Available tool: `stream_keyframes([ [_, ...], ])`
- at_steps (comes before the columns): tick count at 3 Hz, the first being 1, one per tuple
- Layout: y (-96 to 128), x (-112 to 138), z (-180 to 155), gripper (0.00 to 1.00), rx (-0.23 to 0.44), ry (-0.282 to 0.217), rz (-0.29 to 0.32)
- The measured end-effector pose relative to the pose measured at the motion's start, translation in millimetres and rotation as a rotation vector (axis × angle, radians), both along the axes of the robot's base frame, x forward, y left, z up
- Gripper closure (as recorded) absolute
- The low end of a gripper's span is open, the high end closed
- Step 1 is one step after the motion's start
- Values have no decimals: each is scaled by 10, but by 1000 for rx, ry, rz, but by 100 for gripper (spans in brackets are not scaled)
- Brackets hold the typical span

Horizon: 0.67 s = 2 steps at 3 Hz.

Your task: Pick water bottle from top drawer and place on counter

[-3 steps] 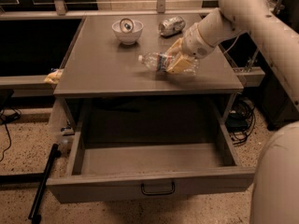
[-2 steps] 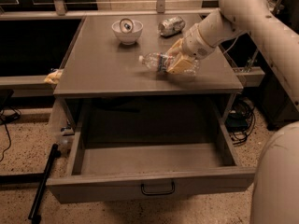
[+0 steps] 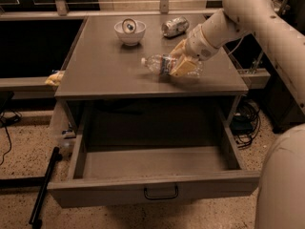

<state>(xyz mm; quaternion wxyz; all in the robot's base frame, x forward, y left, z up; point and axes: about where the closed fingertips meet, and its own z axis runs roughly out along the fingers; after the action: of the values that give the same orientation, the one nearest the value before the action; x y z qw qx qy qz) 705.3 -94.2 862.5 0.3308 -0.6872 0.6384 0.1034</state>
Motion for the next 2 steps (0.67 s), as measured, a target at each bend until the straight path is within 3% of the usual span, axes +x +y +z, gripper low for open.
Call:
stream_keyframes([
  [1,0,0,0,12,0,0,0],
  [2,1,0,-1,0,0,0,0],
])
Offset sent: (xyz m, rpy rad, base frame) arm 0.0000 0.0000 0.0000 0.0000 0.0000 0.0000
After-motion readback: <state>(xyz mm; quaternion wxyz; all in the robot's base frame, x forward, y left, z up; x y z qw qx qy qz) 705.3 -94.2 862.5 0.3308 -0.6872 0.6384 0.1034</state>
